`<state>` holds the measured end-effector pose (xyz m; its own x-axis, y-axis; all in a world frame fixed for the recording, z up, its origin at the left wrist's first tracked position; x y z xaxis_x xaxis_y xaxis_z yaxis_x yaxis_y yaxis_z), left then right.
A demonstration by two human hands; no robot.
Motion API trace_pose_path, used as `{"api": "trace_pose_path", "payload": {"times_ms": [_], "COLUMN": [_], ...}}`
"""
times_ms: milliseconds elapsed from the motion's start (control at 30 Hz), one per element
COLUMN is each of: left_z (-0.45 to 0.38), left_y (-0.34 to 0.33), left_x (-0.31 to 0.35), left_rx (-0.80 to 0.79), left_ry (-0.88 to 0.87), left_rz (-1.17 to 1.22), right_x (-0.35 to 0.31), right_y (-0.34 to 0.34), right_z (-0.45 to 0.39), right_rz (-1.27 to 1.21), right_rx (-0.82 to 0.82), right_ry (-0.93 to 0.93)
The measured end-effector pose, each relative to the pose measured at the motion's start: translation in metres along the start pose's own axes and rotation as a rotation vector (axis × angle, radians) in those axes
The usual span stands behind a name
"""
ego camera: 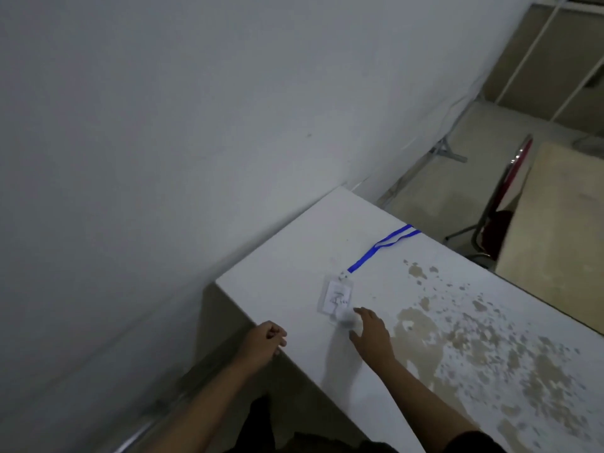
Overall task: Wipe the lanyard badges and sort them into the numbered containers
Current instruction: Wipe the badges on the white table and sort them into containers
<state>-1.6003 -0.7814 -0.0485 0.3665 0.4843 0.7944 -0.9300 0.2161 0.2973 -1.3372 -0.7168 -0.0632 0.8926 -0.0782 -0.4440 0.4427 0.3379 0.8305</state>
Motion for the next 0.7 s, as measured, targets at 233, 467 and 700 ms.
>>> {"api": "trace_pose_path", "payload": {"times_ms": [233, 467, 700], "left_z": [-0.09, -0.13, -0.142], "left_y": [0.017, -0.018, -0.067], "left_x": [0.026, 0.06, 0.089], "left_rx": [-0.214, -0.373, -0.456], "left_ry": [-0.02, -0.133, -0.202], "left_rz": [-0.183, -0.374, -0.374], "right_x": [0.016, 0.058, 0.052], "right_y": [-0.002, 0.022, 0.03], "right_z": [-0.018, 0.009, -0.015], "right_rz": [-0.092, -0.668, -1.239], "right_rx": [0.055, 0.381, 0.236], "right_ry": [-0.222, -0.525, -0.475]}}
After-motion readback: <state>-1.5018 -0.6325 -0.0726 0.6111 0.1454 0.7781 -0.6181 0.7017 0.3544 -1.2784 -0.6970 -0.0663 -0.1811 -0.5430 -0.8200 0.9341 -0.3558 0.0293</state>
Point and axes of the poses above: each hand's wrist, its own z-axis away from the middle knuckle, its own y-axis out of the back of the hand, x = y × z, the point moved 9 cm from there along -z, towards the middle knuckle, and after that the axes turned 7 degrees about -x, right-handed, at the moved point
